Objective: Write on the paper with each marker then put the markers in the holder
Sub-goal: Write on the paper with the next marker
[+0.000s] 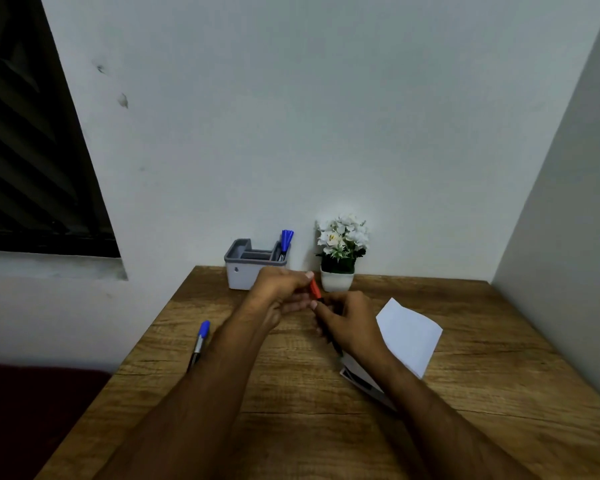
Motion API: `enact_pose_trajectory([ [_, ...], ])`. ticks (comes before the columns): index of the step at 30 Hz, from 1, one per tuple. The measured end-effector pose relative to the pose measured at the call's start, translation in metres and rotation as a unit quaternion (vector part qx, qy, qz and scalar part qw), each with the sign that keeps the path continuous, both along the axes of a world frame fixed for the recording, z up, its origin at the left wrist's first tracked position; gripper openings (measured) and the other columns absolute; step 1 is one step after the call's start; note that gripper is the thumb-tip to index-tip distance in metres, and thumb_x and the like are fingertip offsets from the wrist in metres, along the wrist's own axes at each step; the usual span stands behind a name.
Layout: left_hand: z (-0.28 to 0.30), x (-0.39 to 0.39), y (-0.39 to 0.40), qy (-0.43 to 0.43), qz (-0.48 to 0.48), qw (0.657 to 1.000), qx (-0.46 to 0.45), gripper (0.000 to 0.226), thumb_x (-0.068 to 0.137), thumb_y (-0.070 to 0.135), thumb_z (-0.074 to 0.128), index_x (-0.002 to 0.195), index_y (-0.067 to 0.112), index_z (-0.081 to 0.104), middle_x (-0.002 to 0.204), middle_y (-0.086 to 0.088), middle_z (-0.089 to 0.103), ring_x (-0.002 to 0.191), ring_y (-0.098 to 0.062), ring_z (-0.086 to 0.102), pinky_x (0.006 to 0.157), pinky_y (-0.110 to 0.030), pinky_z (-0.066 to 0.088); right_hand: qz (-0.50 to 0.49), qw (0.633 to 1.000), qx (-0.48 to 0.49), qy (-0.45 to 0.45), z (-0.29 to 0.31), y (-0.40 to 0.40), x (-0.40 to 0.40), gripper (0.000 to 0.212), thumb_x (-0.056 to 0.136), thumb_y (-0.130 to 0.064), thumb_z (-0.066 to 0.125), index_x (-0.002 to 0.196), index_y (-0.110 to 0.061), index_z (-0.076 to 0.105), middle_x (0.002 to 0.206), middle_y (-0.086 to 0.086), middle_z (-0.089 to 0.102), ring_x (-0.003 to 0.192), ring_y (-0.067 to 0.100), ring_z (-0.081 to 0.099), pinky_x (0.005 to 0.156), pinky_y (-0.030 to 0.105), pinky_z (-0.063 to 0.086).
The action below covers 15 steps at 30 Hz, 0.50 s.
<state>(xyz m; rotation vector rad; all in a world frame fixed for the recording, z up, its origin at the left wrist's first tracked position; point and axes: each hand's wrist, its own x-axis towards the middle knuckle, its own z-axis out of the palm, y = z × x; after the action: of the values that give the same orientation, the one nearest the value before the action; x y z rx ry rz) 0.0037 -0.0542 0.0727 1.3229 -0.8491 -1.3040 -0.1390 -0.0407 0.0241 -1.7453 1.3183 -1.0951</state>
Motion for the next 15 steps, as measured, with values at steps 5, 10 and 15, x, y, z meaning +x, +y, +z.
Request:
enact_pose_trajectory([
  [5,-0.008,-0.019,0.000,0.033,0.047,0.998,-0.001,0.014,0.096,0.003,0.058,0.091,0.001,0.071,0.071,-0.009,0.073,0.061,-0.016,0.068,0.058,-0.029,0.059,-0.017,0.999,-0.010,0.033,-0.001,-0.004,-0.006,0.025,0.102,-0.019,0.063,0.081,-0.017,0.076,0.063,-0.001,0.070,0.048,-0.003,0.058,0.052,0.012,0.042],
  [10,-0.016,-0.037,-0.006,0.167,0.093,0.981,0.024,0.024,0.096,-0.003,0.050,0.082,0.004,0.067,0.062,-0.006,0.070,0.058,-0.016,0.066,0.061,-0.035,0.056,-0.038,0.999,0.033,0.005,0.013,-0.007,-0.006,0.043,0.104,-0.022,0.061,0.062,-0.014,0.066,0.054,0.000,0.060,0.035,-0.001,0.047,0.047,0.019,0.037],
  [15,-0.012,0.000,-0.025,0.185,0.226,0.956,-0.003,0.015,0.098,0.009,0.055,0.088,0.008,0.066,0.086,-0.008,0.069,0.078,-0.017,0.066,0.078,-0.034,0.055,-0.025,0.990,0.128,-0.050,0.004,0.004,-0.037,0.039,0.106,-0.015,0.054,0.074,0.000,0.071,0.054,0.003,0.057,0.040,0.007,0.047,0.045,0.023,0.035],
])
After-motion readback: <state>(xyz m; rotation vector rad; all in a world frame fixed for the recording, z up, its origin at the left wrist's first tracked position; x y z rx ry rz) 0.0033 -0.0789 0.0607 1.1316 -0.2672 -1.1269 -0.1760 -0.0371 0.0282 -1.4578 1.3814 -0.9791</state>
